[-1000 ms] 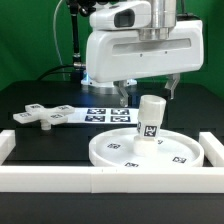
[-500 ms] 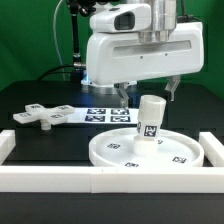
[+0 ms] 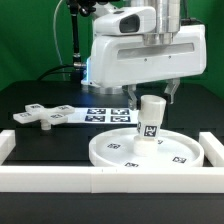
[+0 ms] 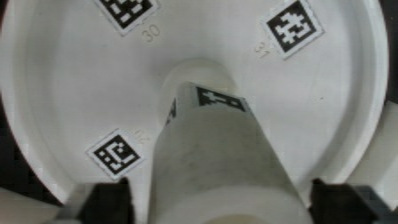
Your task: Assemble round table
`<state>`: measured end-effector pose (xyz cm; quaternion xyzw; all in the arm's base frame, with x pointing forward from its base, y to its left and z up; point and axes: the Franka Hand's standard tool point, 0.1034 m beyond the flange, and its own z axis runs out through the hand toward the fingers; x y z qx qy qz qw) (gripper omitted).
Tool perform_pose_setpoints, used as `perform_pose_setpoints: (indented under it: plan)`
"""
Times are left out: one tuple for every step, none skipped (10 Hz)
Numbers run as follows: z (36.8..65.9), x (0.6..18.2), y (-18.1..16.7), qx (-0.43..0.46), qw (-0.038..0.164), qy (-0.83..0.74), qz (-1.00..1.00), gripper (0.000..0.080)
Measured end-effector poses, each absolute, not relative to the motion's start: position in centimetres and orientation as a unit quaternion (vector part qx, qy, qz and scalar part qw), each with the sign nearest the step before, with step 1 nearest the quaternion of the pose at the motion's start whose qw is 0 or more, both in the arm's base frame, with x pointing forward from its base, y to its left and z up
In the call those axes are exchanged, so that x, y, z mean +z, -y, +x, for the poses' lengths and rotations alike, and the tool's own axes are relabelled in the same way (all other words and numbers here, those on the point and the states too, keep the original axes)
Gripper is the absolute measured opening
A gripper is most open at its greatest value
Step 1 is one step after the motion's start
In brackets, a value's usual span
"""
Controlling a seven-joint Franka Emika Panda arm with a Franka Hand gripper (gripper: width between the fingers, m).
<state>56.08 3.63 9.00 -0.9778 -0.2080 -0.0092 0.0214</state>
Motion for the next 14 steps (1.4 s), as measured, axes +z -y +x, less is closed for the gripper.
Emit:
perform_pose_setpoints:
  plan:
    - [56.08, 9.0, -3.63, -0.009, 0.021, 0.208, -0.978, 0.0406]
    - [56.08, 9.0, -3.63, -0.009, 0.022, 0.203, -0.979, 0.0406]
    - [56.08, 9.0, -3.64, -0.009, 0.022, 0.196, -0.98, 0.0406]
    - [56.08, 9.0, -3.64, -0.009, 0.022, 0.194, -0.981, 0.0406]
    - [56.08, 9.01, -3.72, -0.01, 0.026, 0.147, -0.989, 0.0406]
    - [56.05, 9.02, -3.86, -0.014, 0.031, 0.084, -0.996, 0.0406]
    - [55.97, 9.02, -4.1, -0.012, 0.035, 0.035, -0.999, 0.0406]
    - [55.83, 9.0, -3.97, -0.01, 0.036, -0.03, -0.999, 0.0406]
    - [55.75, 9.02, -3.92, -0.01, 0.037, -0.079, -0.996, 0.0407]
    - [55.55, 9.0, -3.94, -0.013, 0.037, -0.118, -0.992, 0.0408]
    - [55.32, 8.97, -3.98, -0.014, 0.037, -0.174, -0.984, 0.0408]
    - [55.17, 8.94, -3.99, -0.015, 0.04, -0.214, -0.976, 0.0409]
    - [55.19, 8.92, -3.93, -0.014, 0.048, -0.268, -0.962, 0.0409]
    - [55.14, 8.9, -4.14, -0.011, 0.052, -0.317, -0.947, 0.0409]
